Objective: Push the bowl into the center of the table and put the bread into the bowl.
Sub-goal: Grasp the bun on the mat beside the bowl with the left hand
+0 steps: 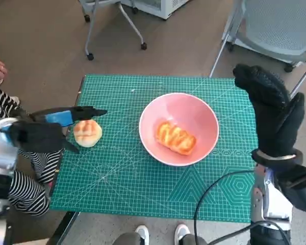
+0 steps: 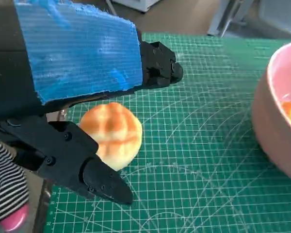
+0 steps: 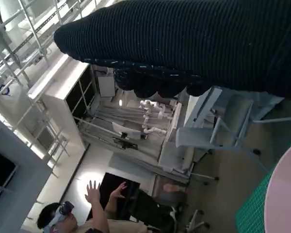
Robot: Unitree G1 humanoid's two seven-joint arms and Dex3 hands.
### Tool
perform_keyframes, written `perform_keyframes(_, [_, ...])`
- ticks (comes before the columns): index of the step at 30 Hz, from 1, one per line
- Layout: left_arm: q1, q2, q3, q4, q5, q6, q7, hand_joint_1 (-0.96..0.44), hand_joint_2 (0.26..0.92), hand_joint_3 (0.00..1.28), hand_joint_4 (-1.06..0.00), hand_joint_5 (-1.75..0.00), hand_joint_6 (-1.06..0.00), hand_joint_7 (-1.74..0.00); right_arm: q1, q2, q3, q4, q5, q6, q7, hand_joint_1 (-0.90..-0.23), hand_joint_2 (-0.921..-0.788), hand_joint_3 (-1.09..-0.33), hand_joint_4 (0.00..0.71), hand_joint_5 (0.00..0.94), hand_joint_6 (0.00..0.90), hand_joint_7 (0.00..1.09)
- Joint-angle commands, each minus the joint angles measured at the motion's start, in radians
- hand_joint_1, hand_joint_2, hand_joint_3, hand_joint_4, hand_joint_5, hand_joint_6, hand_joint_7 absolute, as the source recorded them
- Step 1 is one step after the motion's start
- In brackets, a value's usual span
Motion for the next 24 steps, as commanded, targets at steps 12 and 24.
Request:
perform_keyframes(12, [-0.051, -0.048, -0.09, 0.121, 0.151, -0.036, 0.13, 0.14, 0.73, 0.02, -0.01, 0.0, -0.19, -0.02, 0.036, -0.013, -0.004, -0.012, -0.015, 0.005, -0.005, -0.724, -0.921, -0.694, 0.246, 0.002, 0.138, 0.54])
perform_keyframes(24, [-0.111, -0.093, -0.185, 0.301, 0.31, -0.063, 0.341, 0.1, 0.818, 0.02, -0.35, -0.01, -0.45, -0.03, 0.042, -0.011, -0.002, -0.018, -0.019, 0.004, -0.008, -0.71, -0.921, -0.695, 0.246, 0.001, 0.138, 0.54])
